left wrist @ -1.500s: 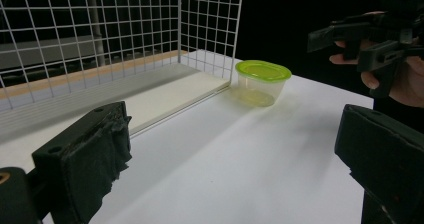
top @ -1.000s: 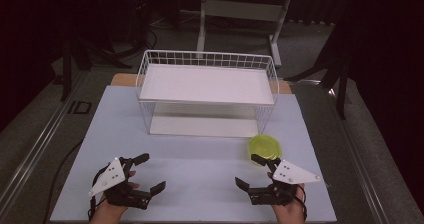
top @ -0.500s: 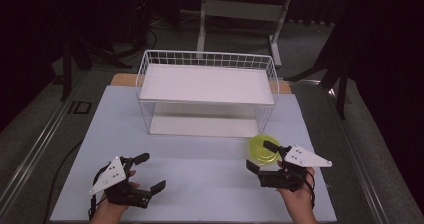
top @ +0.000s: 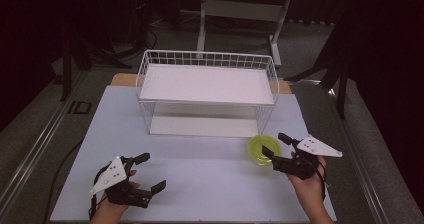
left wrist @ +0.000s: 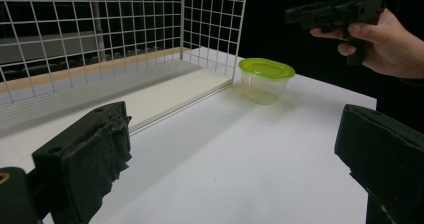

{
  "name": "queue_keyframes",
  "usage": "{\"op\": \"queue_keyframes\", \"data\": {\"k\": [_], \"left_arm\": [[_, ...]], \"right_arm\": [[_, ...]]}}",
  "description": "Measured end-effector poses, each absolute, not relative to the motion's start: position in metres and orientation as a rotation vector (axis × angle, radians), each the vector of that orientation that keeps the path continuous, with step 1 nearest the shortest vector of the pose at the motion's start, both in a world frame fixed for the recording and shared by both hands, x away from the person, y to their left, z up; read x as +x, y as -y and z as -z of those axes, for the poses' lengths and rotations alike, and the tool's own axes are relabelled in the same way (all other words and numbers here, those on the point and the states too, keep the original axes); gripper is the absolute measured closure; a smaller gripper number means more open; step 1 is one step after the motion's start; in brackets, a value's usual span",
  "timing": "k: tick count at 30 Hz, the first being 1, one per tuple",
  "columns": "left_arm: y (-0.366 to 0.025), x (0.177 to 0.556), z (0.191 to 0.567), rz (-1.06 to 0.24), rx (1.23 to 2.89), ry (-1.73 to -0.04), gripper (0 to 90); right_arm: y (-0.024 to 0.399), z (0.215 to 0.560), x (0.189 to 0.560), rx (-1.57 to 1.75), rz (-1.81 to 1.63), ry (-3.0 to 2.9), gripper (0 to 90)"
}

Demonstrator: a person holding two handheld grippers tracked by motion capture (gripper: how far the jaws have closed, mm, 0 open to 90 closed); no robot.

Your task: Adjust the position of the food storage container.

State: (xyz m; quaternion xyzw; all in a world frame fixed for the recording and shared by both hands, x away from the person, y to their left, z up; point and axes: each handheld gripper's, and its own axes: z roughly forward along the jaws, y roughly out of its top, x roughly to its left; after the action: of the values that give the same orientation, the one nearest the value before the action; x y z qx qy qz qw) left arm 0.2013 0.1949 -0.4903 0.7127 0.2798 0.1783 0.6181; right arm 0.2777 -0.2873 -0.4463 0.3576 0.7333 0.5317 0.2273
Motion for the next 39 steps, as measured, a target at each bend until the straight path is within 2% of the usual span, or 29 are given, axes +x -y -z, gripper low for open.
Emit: {"op": "queue_keyframes", "data": {"k": [9, 12, 13, 15, 18, 21, 39], "left_arm": [[-0.195, 0.202, 0.49, -0.409, 1.644, -0.64, 2.2], [-0.195, 0.202, 0.491, -0.409, 1.642, -0.64, 2.2], [-0.195, 0.202, 0.491, -0.408, 1.643, -0.64, 2.2], [-0.195, 0.202, 0.491, -0.412, 1.644, -0.64, 2.2], [-0.194, 0.201, 0.489, -0.414, 1.633, -0.636, 2.2], [-0.194, 0.201, 0.49, -0.413, 1.632, -0.632, 2.2], [-0.195, 0.2, 0.489, -0.411, 1.637, -0.631, 2.2]], "right_arm": [[0.312, 0.463, 0.289, 1.096, -1.296, -1.986, 35.2], [0.318, 0.469, 0.291, 1.13, -1.254, -1.973, 43.8], [0.321, 0.471, 0.292, 1.146, -1.243, -1.964, 47.8], [0.327, 0.473, 0.294, 1.18, -1.214, -1.949, 62.7], [0.334, 0.478, 0.297, 1.243, -1.157, -1.929, 79.0], [0.34, 0.484, 0.299, 1.285, -1.107, -1.919, 89.7], [0.321, 0.526, 0.309, 1.384, -1.042, -2.092, 90.0]]}}
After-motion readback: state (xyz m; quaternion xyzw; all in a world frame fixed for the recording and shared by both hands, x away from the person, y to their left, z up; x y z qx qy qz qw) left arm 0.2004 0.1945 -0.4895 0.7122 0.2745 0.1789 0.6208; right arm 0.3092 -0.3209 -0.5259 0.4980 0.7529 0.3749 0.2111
